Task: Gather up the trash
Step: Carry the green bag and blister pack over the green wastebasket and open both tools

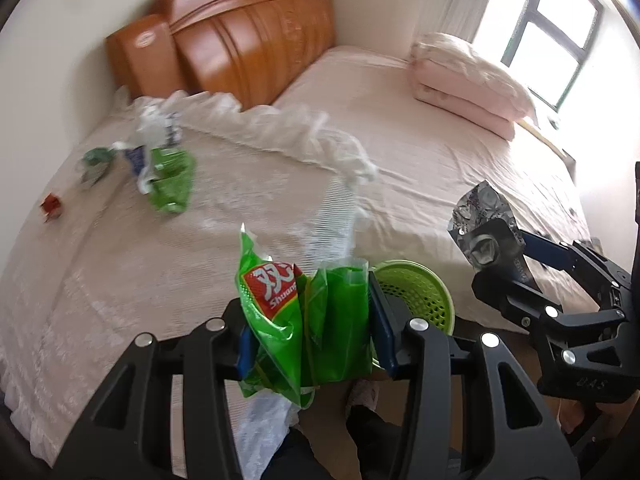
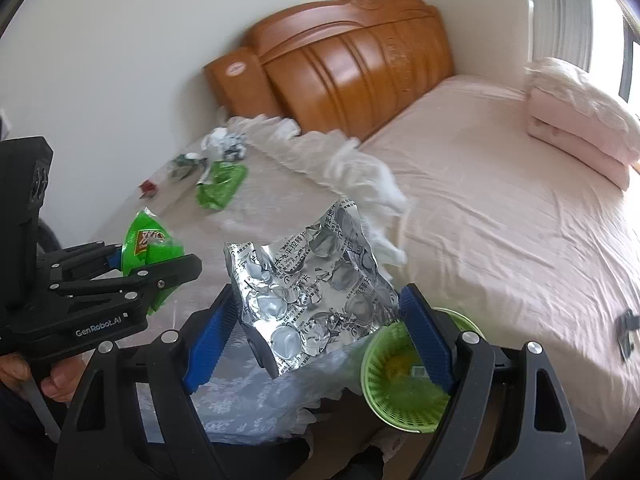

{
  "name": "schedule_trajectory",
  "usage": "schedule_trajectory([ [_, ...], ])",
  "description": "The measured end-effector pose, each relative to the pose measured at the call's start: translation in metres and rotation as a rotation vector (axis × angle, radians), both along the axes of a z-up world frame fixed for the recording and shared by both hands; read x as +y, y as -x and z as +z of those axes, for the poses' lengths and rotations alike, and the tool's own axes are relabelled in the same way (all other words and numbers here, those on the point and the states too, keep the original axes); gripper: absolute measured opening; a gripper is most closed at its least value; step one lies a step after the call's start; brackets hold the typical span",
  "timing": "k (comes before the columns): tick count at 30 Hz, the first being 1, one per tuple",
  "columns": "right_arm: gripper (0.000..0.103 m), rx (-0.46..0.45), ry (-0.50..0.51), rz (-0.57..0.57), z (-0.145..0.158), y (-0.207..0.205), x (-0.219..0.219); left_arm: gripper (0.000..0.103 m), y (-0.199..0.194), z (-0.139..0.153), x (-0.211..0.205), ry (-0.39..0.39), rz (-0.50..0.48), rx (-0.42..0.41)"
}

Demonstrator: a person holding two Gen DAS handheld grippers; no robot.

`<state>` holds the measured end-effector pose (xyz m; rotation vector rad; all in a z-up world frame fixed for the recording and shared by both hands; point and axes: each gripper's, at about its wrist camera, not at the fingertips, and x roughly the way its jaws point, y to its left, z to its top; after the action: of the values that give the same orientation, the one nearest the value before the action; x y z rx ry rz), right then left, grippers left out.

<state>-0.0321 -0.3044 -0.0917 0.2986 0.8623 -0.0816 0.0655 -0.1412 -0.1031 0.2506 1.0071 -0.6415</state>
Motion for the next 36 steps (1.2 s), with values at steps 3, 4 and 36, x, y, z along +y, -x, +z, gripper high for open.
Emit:
schedule_trajectory([
  [3,0.082,0.009,0.006,-0.066,-0.003,0.019,-0.021,0.045,0.011,-0.002,-0.020,0.007,-0.060,0.013],
  [4,0.082,0.012,0.008,-0.085,-0.004,0.025,-0.027,0.045,0.015,-0.003,-0.028,0.009,-0.079,0.018],
  [36,0.082,0.057,-0.015,-0.292,-0.032,0.098,-0.180,0.078,0.060,-0.113,-0.212,-0.126,-0.295,0.224],
])
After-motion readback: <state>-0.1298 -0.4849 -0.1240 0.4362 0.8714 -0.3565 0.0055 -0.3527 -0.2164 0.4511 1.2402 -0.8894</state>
